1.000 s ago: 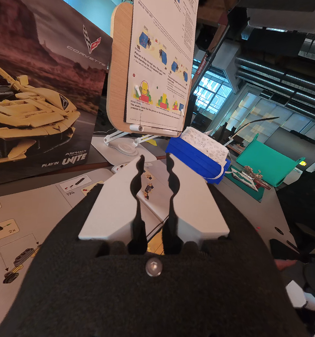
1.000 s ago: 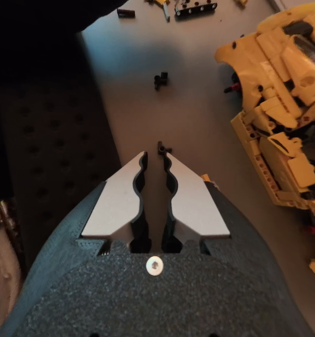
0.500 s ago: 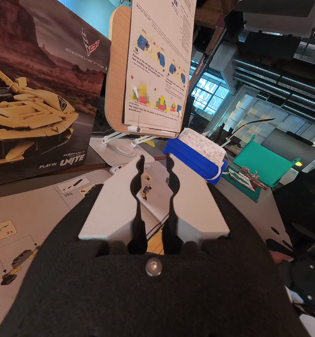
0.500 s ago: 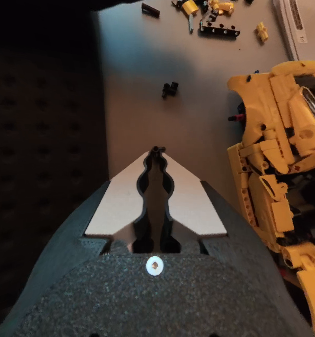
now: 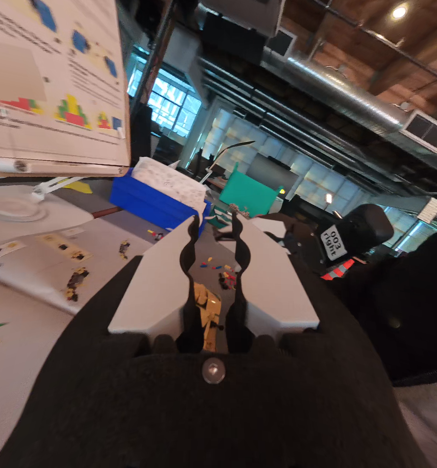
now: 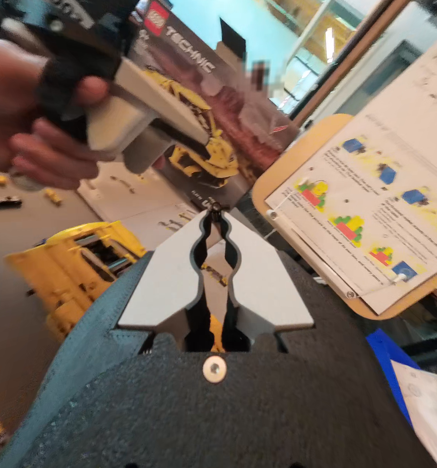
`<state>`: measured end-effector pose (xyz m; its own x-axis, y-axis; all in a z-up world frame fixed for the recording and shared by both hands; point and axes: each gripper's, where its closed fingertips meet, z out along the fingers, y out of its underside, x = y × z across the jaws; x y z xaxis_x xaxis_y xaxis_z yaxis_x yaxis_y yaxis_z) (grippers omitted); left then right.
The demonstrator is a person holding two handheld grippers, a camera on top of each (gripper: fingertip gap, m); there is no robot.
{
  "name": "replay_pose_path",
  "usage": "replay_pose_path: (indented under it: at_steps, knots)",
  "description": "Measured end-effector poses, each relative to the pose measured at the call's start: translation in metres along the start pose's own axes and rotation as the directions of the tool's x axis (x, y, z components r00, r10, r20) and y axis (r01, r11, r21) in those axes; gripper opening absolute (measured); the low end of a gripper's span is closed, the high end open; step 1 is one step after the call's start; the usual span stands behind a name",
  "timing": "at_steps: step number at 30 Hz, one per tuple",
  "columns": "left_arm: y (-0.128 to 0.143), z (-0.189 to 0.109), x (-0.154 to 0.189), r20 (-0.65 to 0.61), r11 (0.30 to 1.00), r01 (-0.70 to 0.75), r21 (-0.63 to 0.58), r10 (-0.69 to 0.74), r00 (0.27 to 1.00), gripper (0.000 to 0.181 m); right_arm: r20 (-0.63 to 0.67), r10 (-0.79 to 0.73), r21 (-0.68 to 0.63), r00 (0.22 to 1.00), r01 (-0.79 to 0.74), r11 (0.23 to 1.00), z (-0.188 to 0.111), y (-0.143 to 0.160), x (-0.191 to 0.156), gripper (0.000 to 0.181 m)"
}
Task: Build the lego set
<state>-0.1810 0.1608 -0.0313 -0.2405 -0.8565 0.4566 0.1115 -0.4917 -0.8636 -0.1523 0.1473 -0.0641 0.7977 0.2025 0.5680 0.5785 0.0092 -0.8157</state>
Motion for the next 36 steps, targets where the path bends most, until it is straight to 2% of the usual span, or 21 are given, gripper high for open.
replay_pose_path:
  at_steps: [3, 6, 11, 17, 21, 23, 25, 27, 29, 31, 34, 36]
  knots:
    - [0.014, 0.014, 0.008, -0.025, 0.999, -0.029, -0.039, 0.028, 0.999, 0.025, -0.041, 0.022, 0.047, 0.999, -0.02, 0.999, -0.001, -0.003, -0.002, 0.006]
    - [0.023, 0.025, 0.014, -0.044, 0.997, -0.031, -0.064, 0.028, 0.999, 0.025, -0.117, -0.063, 0.083, 0.991, 0.073, 0.994, -0.007, -0.01, -0.001, 0.005]
    - [0.029, 0.028, 0.013, -0.038, 0.996, -0.034, -0.083, 0.031, 0.999, 0.022, -0.143, -0.068, 0.124, 0.987, 0.086, 0.989, -0.014, -0.017, 0.003, 0.005]
    - [0.033, 0.029, 0.015, -0.062, 0.996, -0.018, -0.087, 0.013, 0.998, 0.008, -0.127, -0.074, 0.113, 0.989, 0.088, 0.99, -0.011, -0.012, 0.001, 0.006]
    - [0.037, 0.027, 0.013, -0.049, 0.989, -0.069, -0.129, 0.063, 0.997, 0.007, -0.029, 0.015, 0.135, 0.999, -0.011, 0.991, -0.011, -0.01, -0.004, 0.006]
    - [0.038, 0.024, 0.013, -0.043, 0.979, -0.142, -0.149, 0.137, 0.99, 0.007, 0.14, 0.132, 0.155, 0.981, -0.153, 0.976, -0.015, -0.011, -0.014, 0.02]
    - [0.041, 0.022, 0.008, -0.003, 0.952, -0.249, -0.179, 0.253, 0.967, 0.007, 0.315, 0.314, 0.141, 0.896, -0.371, 0.918, -0.023, -0.011, -0.014, 0.023]
    - [0.043, 0.021, 0.003, 0.04, 0.906, -0.363, -0.219, 0.38, 0.924, 0.007, 0.473, 0.492, 0.056, 0.731, -0.582, 0.811, -0.027, -0.006, -0.01, 0.023]
    - [0.042, 0.023, 0.002, 0.069, 0.86, -0.454, -0.234, 0.48, 0.875, 0.007, 0.549, 0.631, -0.074, 0.548, -0.721, 0.689, -0.024, 0.002, -0.007, 0.027]
    - [0.046, 0.027, 0.0, 0.093, 0.787, -0.554, -0.272, 0.595, 0.799, 0.007, 0.572, 0.707, -0.151, 0.416, -0.794, 0.589, -0.021, 0.005, -0.005, 0.025]
    - [0.057, 0.033, -0.003, 0.095, 0.643, -0.669, -0.374, 0.744, 0.662, 0.007, 0.587, 0.745, -0.167, 0.317, -0.853, 0.495, -0.022, 0.004, 0.004, 0.016]
    - [0.062, 0.037, -0.002, 0.087, 0.587, -0.702, -0.404, 0.788, 0.609, 0.007, 0.585, 0.75, -0.184, 0.309, -0.85, 0.494, -0.021, 0.006, 0.002, 0.015]
